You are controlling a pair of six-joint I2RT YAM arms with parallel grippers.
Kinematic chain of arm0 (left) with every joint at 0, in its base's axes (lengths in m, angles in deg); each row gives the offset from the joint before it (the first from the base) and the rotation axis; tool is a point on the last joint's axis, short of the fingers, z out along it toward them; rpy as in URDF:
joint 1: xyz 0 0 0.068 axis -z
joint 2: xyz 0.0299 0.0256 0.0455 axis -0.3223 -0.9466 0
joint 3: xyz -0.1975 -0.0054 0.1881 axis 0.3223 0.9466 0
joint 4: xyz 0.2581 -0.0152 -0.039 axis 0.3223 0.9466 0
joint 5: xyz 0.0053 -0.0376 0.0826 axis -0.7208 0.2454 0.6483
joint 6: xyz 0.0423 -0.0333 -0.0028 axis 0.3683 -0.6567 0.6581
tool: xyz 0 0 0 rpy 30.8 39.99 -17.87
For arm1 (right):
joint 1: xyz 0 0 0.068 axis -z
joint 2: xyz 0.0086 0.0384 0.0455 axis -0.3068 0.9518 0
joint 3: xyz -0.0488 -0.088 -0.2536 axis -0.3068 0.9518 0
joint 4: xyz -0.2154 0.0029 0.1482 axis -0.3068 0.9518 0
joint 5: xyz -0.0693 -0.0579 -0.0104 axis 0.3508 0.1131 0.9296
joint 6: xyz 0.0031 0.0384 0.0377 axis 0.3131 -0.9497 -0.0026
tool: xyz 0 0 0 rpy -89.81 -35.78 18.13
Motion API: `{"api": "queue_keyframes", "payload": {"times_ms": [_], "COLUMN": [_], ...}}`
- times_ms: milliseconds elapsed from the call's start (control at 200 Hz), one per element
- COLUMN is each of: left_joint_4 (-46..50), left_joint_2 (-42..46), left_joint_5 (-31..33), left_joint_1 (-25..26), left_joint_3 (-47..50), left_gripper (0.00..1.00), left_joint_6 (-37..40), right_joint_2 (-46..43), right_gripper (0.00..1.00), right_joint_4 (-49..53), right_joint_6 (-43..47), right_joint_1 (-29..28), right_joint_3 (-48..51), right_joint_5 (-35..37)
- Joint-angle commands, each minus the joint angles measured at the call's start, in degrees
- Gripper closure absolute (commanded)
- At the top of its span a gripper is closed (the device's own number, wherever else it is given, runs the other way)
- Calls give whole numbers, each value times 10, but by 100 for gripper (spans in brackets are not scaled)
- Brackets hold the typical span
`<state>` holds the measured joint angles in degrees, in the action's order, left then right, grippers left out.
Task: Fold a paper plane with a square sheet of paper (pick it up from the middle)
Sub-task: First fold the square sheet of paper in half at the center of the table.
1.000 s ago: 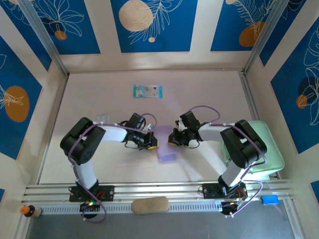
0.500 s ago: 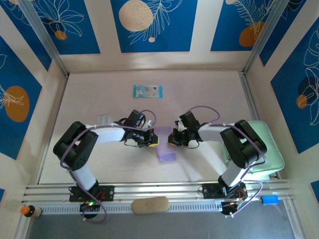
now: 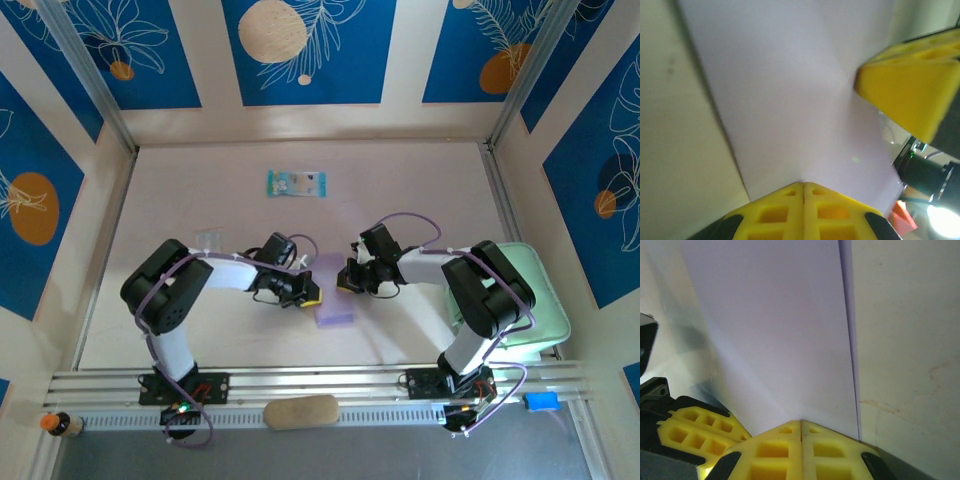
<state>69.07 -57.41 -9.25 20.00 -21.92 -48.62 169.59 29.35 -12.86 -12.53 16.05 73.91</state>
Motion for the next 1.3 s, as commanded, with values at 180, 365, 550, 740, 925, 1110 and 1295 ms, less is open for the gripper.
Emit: {"api": "queue_keyframes", "payload": {"times_ms": [180,365,550,740,925,1110,1295], "left_joint_4": [104,47,-8,-44,-58,-16,15], "left_joint_2": [28,75,78,56,37,28,64], "left_joint_5": [62,31,-2,-17,-22,12,37], "left_joint_1": [3,5,16,22,25,25,25], "left_joint_3": [10,3,1,27,61,84,83], "left_gripper": [100,98,97,97,98,100,100], "left_joint_6": [85,21,-29,-49,-42,4,19], "right_joint_2": [2,3,6,9,10,13,12], "right_gripper": [100,100,100,100,100,100,100], "right_joint_4": [65,64,64,63,63,62,64], "right_joint_6": [-8,-7,-8,-7,-8,-7,-7], "right_joint_1": [-2,-2,-1,-2,-2,-3,-3], "right_joint_3": [32,30,29,28,29,30,29], "right_joint_5": [44,42,41,41,41,40,42]}}
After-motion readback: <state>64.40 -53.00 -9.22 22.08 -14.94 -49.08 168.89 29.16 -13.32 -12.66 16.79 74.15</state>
